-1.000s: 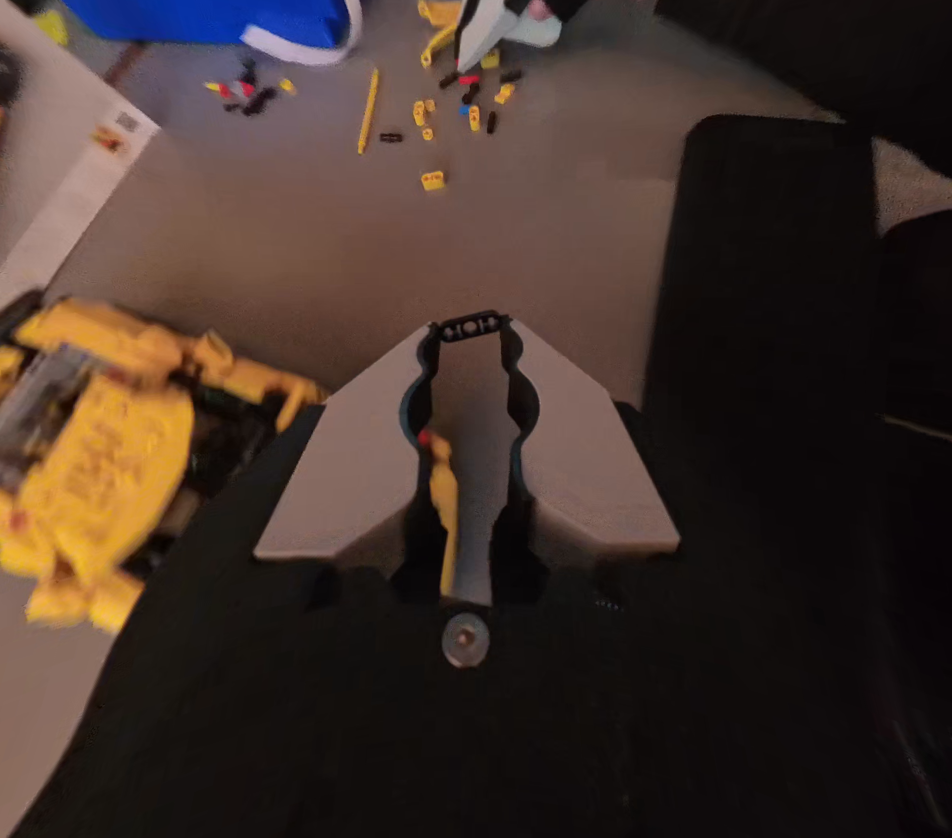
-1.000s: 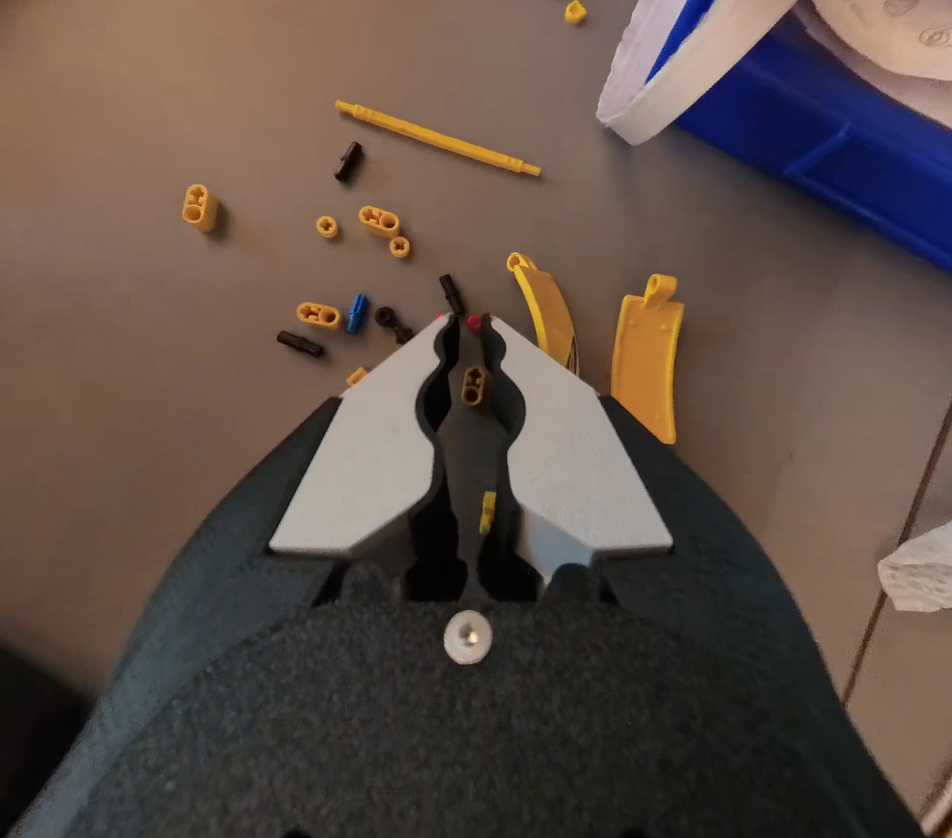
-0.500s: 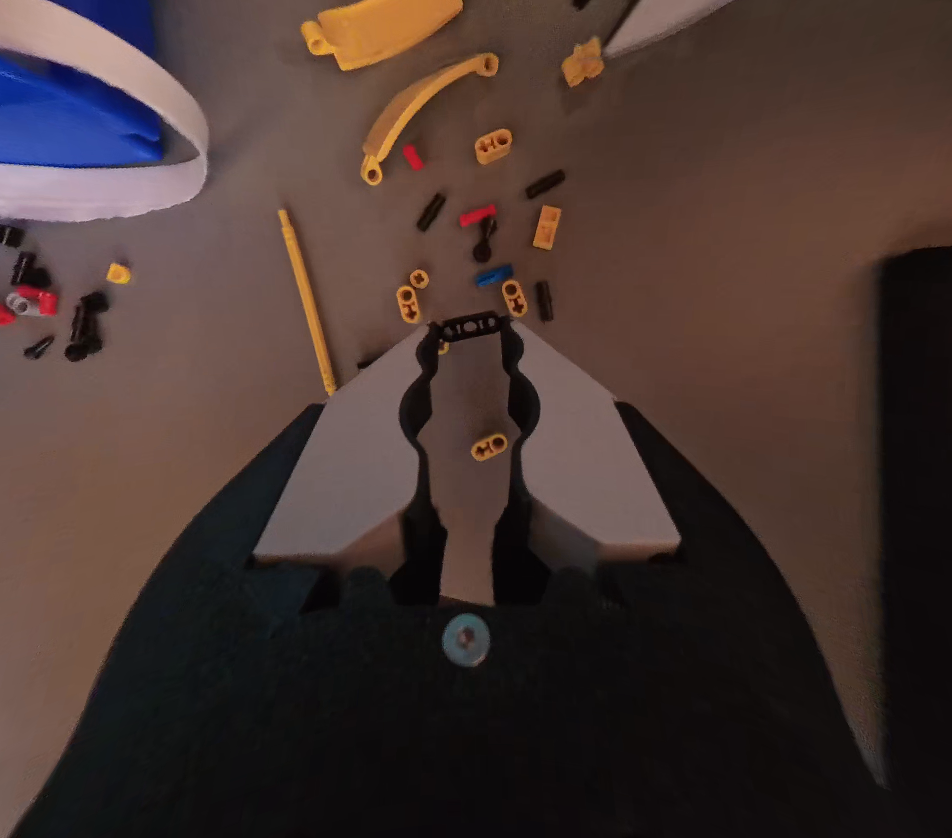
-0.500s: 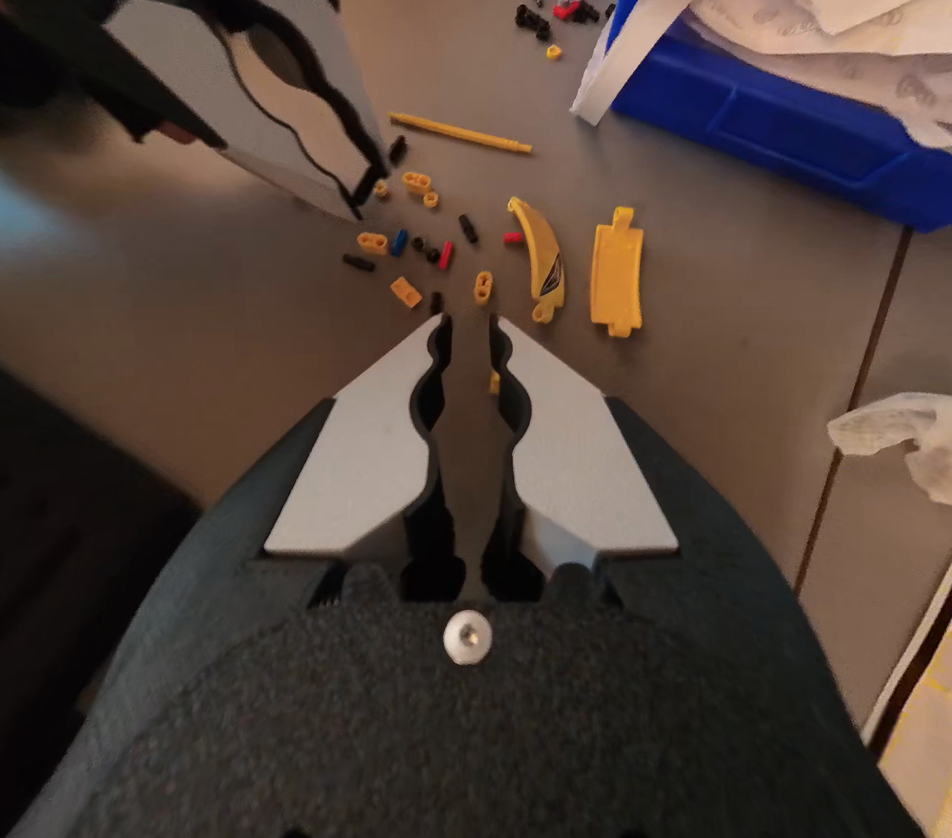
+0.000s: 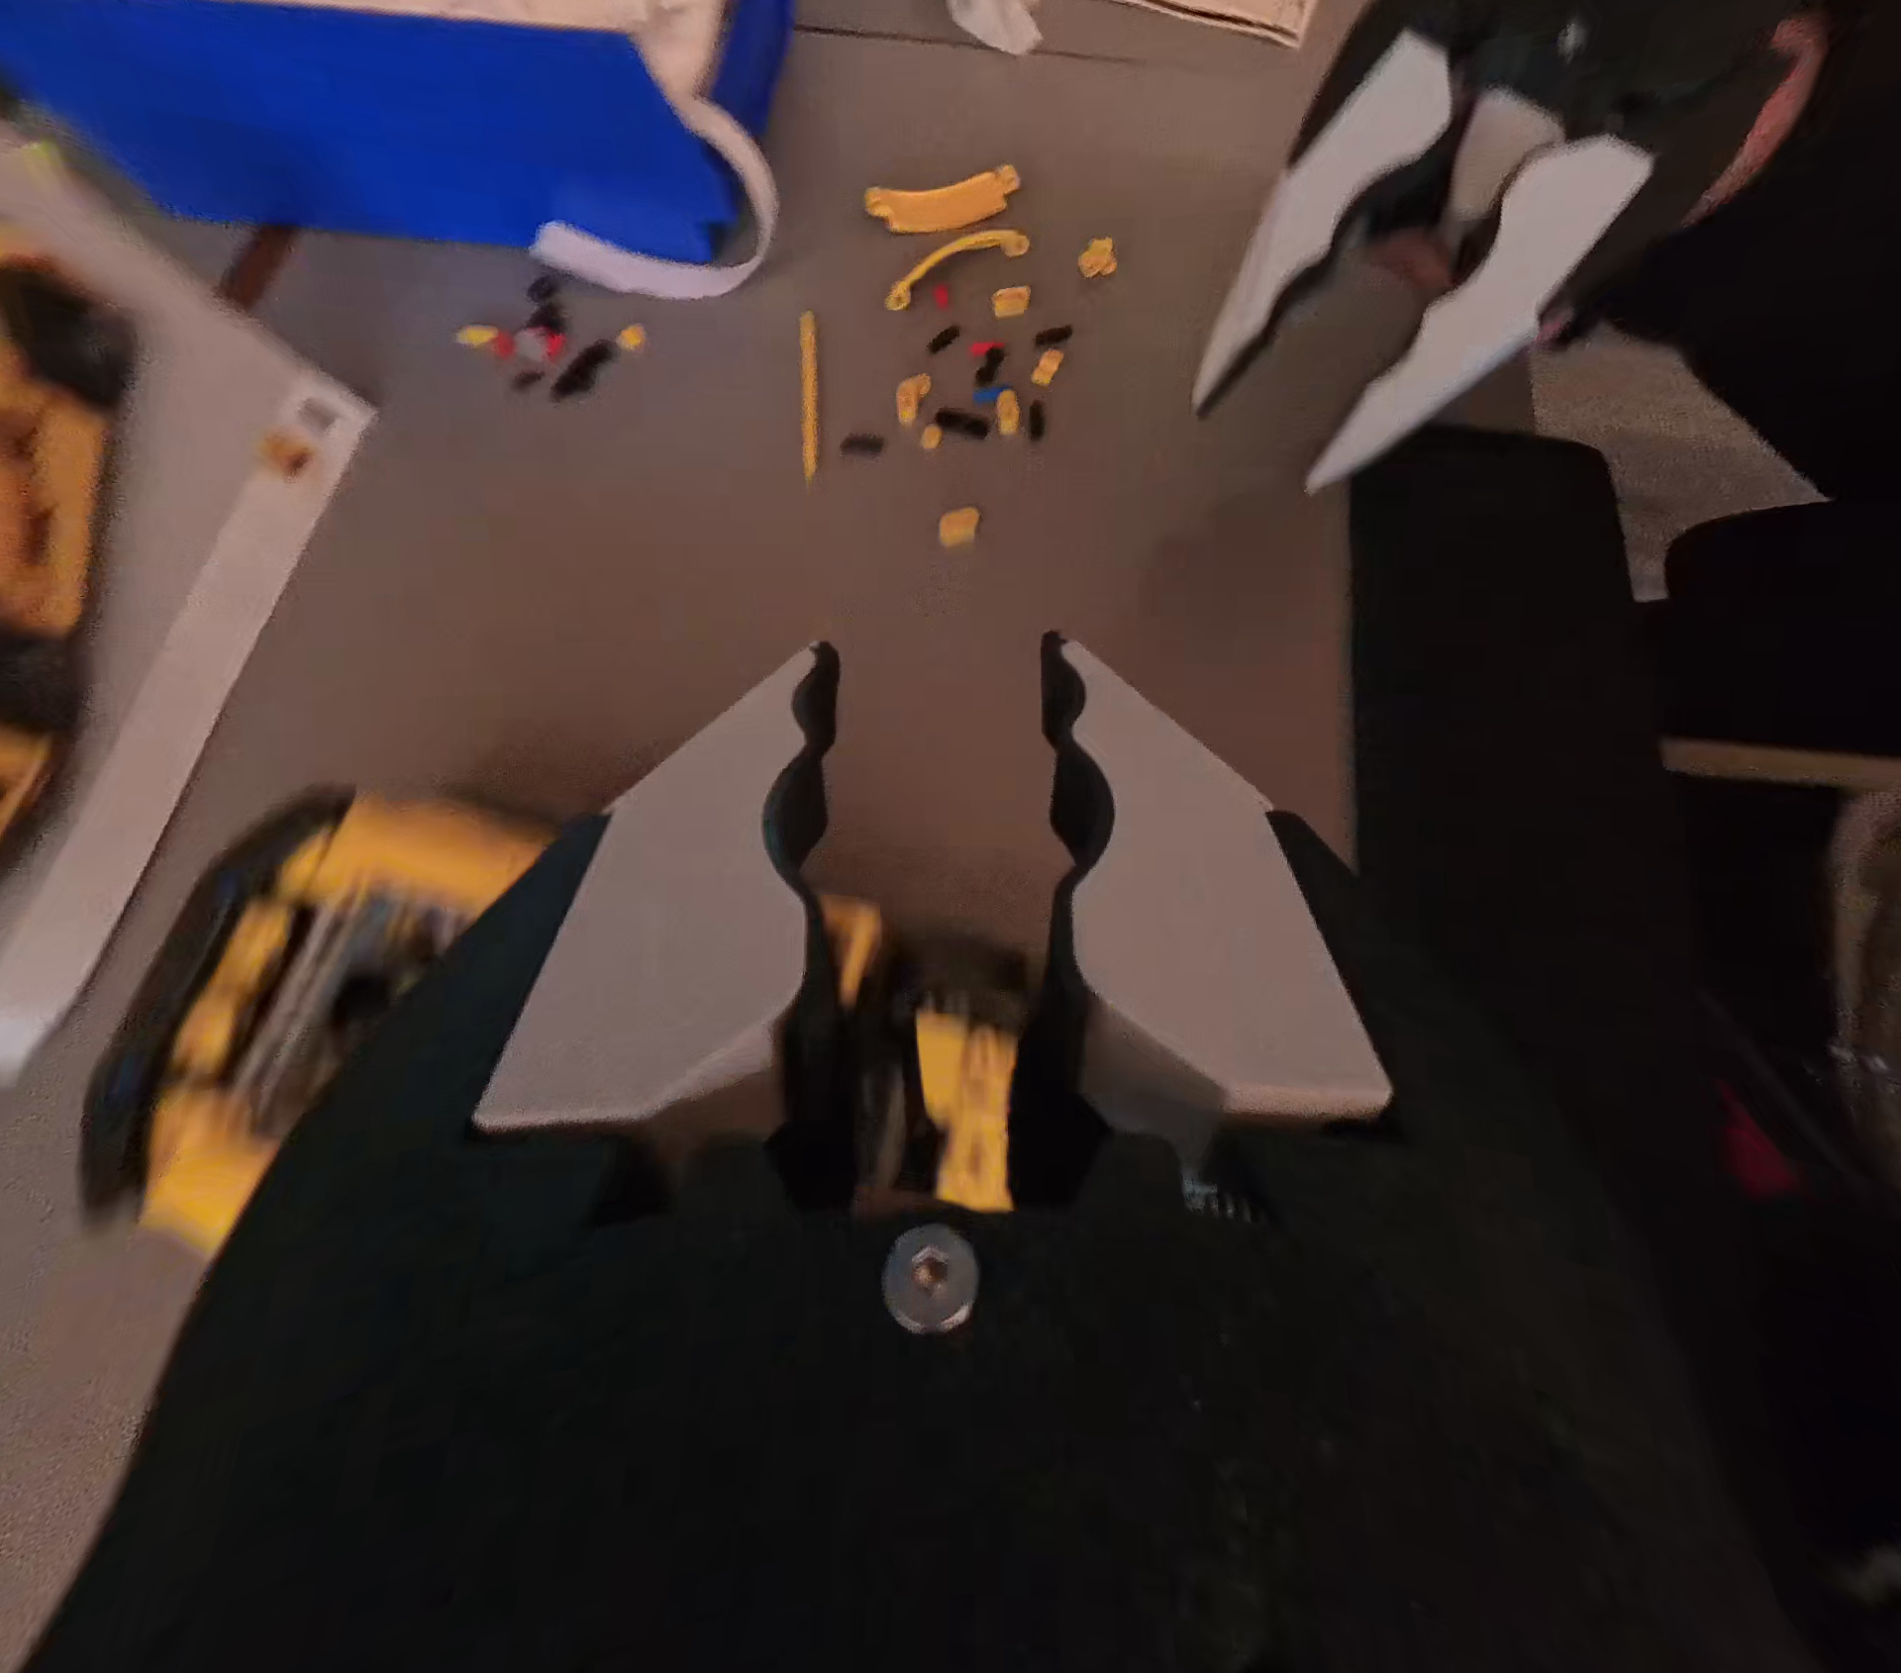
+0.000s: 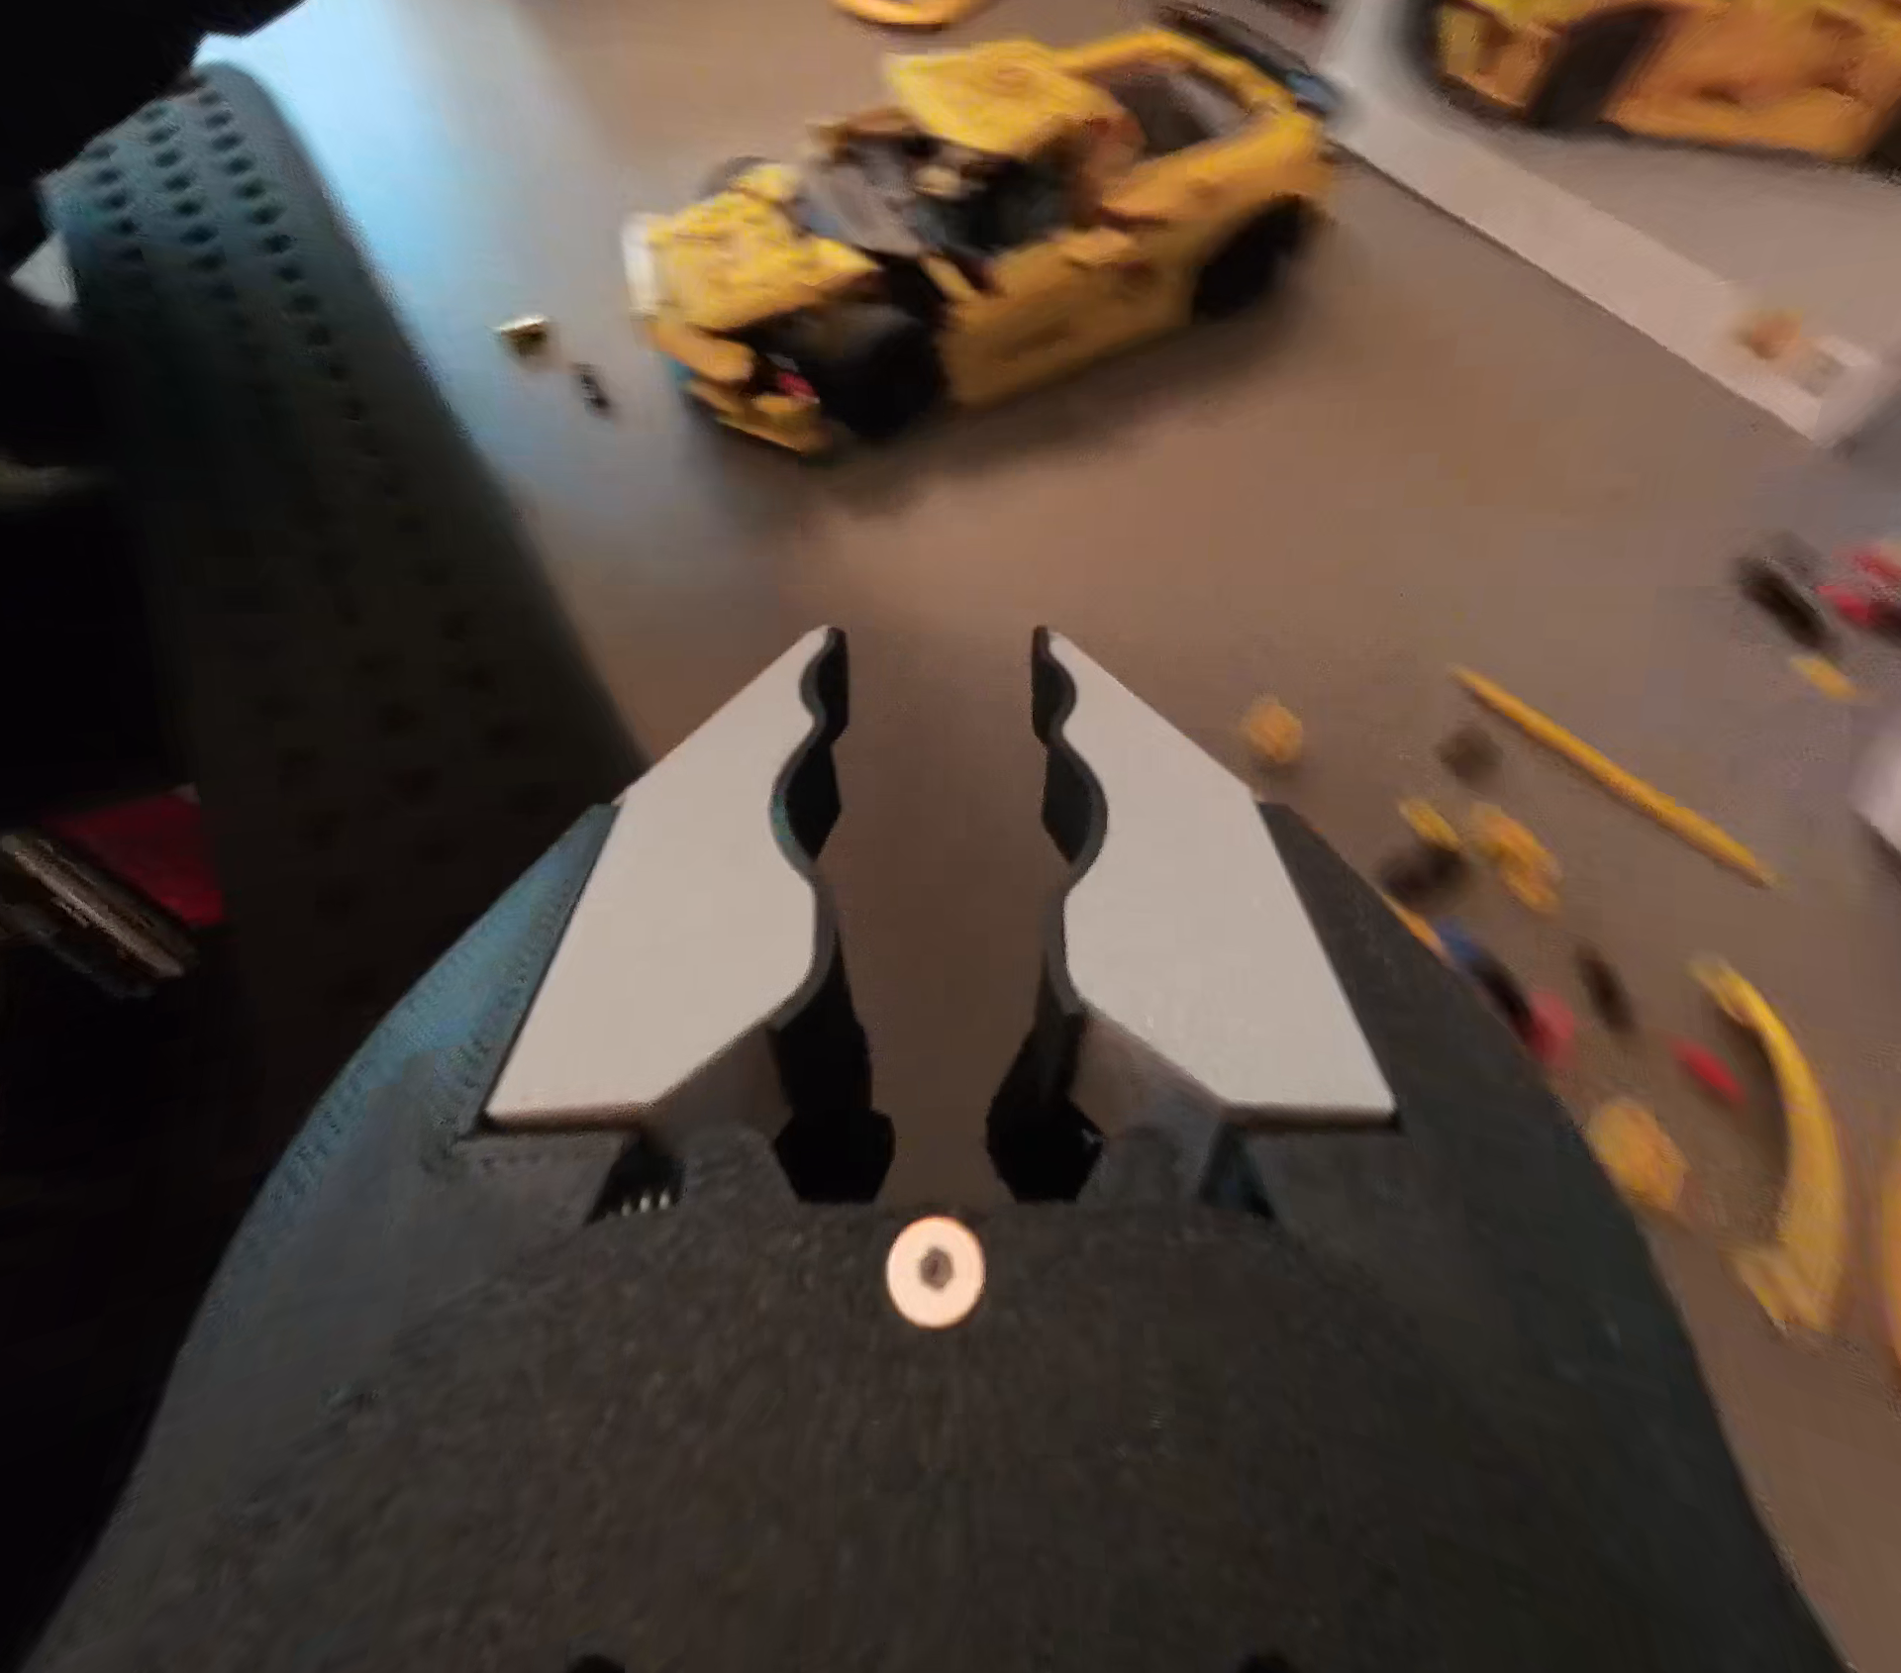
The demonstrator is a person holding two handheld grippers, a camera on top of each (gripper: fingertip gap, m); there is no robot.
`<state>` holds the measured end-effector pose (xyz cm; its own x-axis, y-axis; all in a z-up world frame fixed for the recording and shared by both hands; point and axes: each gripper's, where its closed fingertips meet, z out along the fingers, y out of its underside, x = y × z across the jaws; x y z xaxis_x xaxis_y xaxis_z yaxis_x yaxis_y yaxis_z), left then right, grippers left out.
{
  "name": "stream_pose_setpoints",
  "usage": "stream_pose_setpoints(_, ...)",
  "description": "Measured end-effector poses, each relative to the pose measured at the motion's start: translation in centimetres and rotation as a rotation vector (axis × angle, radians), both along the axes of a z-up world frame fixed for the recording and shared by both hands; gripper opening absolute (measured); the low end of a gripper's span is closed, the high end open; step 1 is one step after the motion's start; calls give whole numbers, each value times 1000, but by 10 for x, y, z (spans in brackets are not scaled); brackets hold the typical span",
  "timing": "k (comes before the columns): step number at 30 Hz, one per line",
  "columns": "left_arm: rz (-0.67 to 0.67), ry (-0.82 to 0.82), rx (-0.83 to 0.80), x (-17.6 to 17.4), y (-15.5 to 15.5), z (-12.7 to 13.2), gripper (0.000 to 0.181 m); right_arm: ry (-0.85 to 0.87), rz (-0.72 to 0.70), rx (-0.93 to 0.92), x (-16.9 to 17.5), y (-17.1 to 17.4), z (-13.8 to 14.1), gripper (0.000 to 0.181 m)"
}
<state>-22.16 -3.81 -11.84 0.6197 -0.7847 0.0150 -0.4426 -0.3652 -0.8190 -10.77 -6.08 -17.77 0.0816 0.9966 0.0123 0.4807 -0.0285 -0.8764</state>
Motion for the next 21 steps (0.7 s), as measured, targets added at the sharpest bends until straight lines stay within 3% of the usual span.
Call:
stream_pose_setpoints(2,124,-109,4,-46,-33,-5,39,-7,132,49,-52,-45,-11,32)
stream_pose_setpoints(5,305,-231,-39,-94,-84,-37,39,-51,310,123,-111,-92,-35,23)
stream_pose_setpoints(8,359,-154,-61,-106,-140,-75,39,-96,407,126,-149,-113,-52,24)
stream_pose_setpoints(11,338,2,-38,-104,-177,-100,39,-179,435,161,-169,-121,-67,23)
stream_pose_setpoints(15,363,98,-97,-110,-180,-122,38,-227,406,192,-181,-121,-80,19)
stream_pose_setpoints(18,273,56,-197,-96,-181,-127,38,-232,392,140,-181,-123,-83,8)
stream_pose_setpoints(21,205,88,-174,-92,-174,-128,38,-309,367,82,-167,-117,-79,7)
